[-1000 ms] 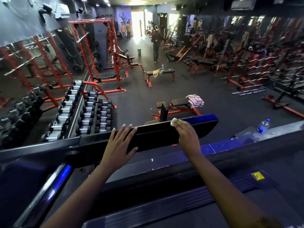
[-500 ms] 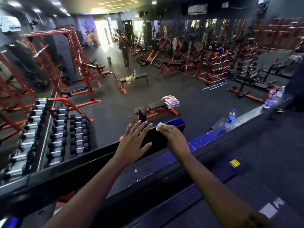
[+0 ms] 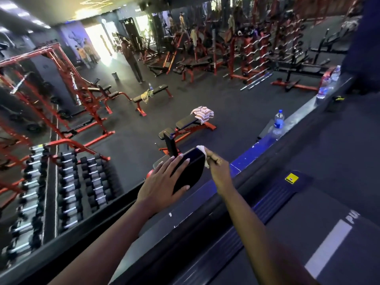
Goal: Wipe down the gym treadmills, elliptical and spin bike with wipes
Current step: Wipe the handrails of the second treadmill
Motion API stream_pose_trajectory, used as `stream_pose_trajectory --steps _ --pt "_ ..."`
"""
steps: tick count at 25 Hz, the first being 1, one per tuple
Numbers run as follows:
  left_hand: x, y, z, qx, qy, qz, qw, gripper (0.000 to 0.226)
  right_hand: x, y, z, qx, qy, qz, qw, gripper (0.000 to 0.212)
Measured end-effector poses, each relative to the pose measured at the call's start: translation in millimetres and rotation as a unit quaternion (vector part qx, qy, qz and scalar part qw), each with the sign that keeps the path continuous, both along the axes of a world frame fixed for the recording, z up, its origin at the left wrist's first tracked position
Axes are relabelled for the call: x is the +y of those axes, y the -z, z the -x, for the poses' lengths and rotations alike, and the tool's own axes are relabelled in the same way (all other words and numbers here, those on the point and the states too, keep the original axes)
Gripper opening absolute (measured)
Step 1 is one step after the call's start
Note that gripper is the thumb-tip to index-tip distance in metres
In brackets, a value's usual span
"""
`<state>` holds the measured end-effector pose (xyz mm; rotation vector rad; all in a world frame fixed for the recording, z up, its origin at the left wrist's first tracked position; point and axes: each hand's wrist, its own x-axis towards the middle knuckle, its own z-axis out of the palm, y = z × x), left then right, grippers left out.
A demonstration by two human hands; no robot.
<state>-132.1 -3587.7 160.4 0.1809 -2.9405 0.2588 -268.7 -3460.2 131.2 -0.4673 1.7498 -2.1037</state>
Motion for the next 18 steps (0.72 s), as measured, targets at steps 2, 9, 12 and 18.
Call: stream_pose_trajectory --steps 2,9,12,18 --pt "1.7 -1.6 0.7 0.012 -0.002 0.009 1.0 0.068 -4.8 10.4 -8.4 -0.057 0.014 0.042 0.997 0.042" --pt "4.3 -2.8 0.8 0.015 0.003 0.024 1.0 0.067 -9.6 53.4 -34.2 -0.151 0.017 0.069 0.986 0.046" --pt "6.0 -4.4 0.6 0.017 0.001 0.033 0.999 0.066 -4.3 62.4 -50.7 -0.168 0.01 0.021 0.986 0.046" --pt "6.1 -2.7 1.0 0.012 0.002 0.013 1.0 0.067 -11.8 11.3 -6.9 -0.058 0.062 0.036 0.996 0.043"
